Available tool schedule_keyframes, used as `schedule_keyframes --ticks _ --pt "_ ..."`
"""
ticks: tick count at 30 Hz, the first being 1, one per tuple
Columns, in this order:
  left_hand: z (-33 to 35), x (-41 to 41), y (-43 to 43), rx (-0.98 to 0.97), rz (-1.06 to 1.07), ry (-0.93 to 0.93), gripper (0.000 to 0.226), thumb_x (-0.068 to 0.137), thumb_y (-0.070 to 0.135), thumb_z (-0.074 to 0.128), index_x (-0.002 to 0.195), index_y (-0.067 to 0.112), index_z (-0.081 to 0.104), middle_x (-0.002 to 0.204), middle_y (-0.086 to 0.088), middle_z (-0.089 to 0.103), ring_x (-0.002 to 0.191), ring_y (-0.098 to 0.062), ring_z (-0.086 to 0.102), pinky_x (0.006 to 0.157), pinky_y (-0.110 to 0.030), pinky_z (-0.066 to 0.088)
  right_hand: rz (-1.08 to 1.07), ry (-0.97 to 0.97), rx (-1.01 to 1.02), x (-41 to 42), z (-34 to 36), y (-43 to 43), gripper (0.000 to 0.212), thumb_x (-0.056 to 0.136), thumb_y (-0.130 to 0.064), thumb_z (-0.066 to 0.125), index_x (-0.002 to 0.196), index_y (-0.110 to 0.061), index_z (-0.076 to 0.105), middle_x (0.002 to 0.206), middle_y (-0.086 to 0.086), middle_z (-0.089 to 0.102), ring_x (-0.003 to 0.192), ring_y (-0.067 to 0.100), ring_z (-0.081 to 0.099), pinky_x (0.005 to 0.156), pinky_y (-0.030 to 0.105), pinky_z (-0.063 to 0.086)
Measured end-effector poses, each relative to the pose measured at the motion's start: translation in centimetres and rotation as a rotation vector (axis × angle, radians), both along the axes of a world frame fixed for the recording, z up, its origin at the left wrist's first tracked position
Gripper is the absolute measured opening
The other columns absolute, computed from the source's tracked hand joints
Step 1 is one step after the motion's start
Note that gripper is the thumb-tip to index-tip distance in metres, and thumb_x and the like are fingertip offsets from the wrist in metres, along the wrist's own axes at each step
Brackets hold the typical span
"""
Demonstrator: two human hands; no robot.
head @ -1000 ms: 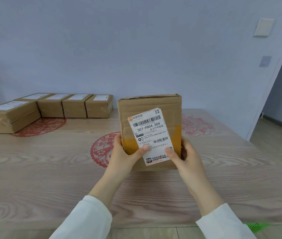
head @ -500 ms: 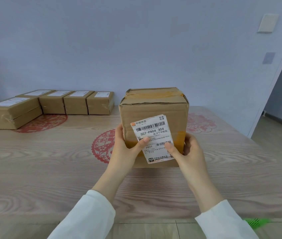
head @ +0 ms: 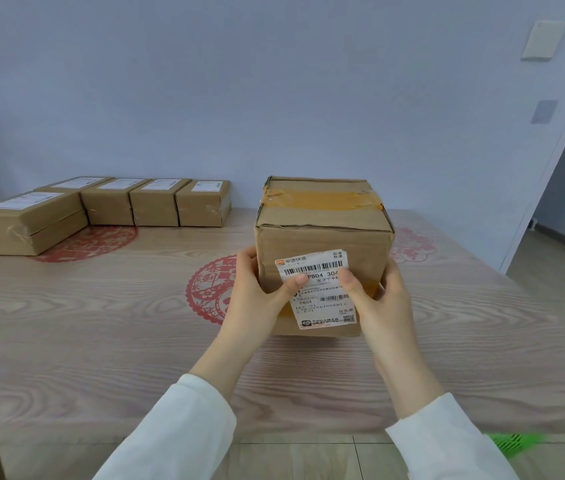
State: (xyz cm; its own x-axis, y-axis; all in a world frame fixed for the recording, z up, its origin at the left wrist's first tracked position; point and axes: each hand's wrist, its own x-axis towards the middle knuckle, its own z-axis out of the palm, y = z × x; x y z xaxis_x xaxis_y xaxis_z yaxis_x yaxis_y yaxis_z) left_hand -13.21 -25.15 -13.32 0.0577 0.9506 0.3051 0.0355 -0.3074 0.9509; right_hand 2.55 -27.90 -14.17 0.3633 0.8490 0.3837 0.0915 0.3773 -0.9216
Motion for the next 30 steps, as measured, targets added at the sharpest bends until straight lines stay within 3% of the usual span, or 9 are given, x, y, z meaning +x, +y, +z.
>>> schedule_keyframes --ticks 3,6,8,11,15,19,23,27,30 --pt "0.2 -0.1 0.0 0.027 0.016 0.012 0.074 0.067 0.034 0.077 0.129 0.024 0.038 0.117 0.010 0.061 0.100 0.004 0.061 0.080 -0.016 0.053 -0.003 -0.031 0.005 0.1 0.0 0.0 0.052 0.068 -0.039 0.073 0.115 -0.034 0.051 0.105 -0.011 0.066 0.092 0.003 0.066 0.075 0.028 0.056" --pt "0.1 -0.1 0.1 0.060 0.003 -0.005 0.054 0.073 0.016 0.078 0.112 0.033 0.043 0.108 0.010 0.065 0.096 0.000 0.065 0.083 -0.026 0.055 0.030 -0.032 0.014 0.1 0.2 -0.2 0.057 0.062 -0.042 0.071 0.115 -0.032 0.050 0.103 -0.014 0.065 0.089 -0.004 0.065 0.072 0.022 0.055" --pt "0.0 0.0 0.1 0.071 -0.011 -0.001 0.054 0.075 0.010 0.076 0.114 0.027 0.043 0.107 0.007 0.066 0.095 -0.002 0.065 0.080 -0.028 0.057 0.040 -0.036 0.022 0.1 0.5 -0.3 0.046 0.068 -0.036 0.072 0.108 -0.031 0.049 0.103 -0.013 0.064 0.086 -0.009 0.063 0.069 0.016 0.053" --pt "0.3 0.2 -0.2 0.088 -0.033 0.027 0.061 0.075 0.012 0.077 0.123 0.015 0.038 0.105 0.006 0.064 0.089 0.005 0.064 0.066 -0.018 0.055 0.000 -0.026 0.032 0.3 0.6 -0.2 0.033 0.075 -0.022 0.074 0.093 -0.032 0.048 0.092 -0.013 0.063 0.075 -0.013 0.061 0.063 0.012 0.049" --pt "1.2 0.4 -0.6 0.086 -0.066 -0.035 0.059 0.069 0.036 0.071 0.117 0.019 0.041 0.100 0.009 0.063 0.085 0.006 0.064 0.069 -0.016 0.053 -0.031 -0.033 0.035 0.3 0.3 -0.2 0.034 0.070 -0.026 0.076 0.090 -0.032 0.049 0.089 -0.014 0.065 0.076 -0.008 0.063 0.071 0.023 0.052" --pt "1.8 0.6 -0.9 0.052 -0.063 -0.066 0.050 0.063 0.055 0.061 0.104 0.032 0.045 0.092 0.008 0.066 0.082 -0.003 0.066 0.069 -0.019 0.052 -0.047 -0.038 0.054 0.3 0.0 -0.2 0.039 0.061 -0.037 0.073 0.092 -0.032 0.050 0.090 -0.013 0.065 0.080 -0.006 0.064 0.073 0.023 0.052" --pt "1.7 0.6 -0.9 0.014 -0.073 -0.132 0.027 0.075 0.039 0.063 0.096 0.038 0.046 0.083 0.015 0.068 0.074 0.006 0.065 0.060 -0.009 0.048 -0.035 -0.074 0.029 0.6 0.0 -0.3 0.043 0.058 -0.039 0.074 0.093 -0.031 0.050 0.091 -0.011 0.065 0.082 -0.007 0.063 0.075 0.020 0.052" --pt "1.1 0.5 -0.5 0.018 -0.095 -0.116 0.042 0.083 0.025 0.066 0.121 0.030 0.050 0.107 0.002 0.068 0.089 -0.004 0.067 0.066 -0.011 0.050 0.036 -0.008 -0.020 0.5 0.1 -0.8 0.045 0.059 -0.051 0.064 0.097 -0.030 0.051 0.097 -0.017 0.062 0.079 -0.017 0.059 0.068 0.005 0.046" --pt "0.8 0.3 -0.3 0.015 -0.089 -0.103 0.048 0.087 0.016 0.064 0.130 0.026 0.045 0.111 0.005 0.065 0.091 0.001 0.065 0.068 -0.008 0.048 0.055 0.006 -0.054 0.6 0.3 -1.0 0.046 0.061 -0.059 0.058 0.099 -0.034 0.053 0.099 -0.020 0.063 0.083 -0.018 0.059 0.070 0.008 0.046"
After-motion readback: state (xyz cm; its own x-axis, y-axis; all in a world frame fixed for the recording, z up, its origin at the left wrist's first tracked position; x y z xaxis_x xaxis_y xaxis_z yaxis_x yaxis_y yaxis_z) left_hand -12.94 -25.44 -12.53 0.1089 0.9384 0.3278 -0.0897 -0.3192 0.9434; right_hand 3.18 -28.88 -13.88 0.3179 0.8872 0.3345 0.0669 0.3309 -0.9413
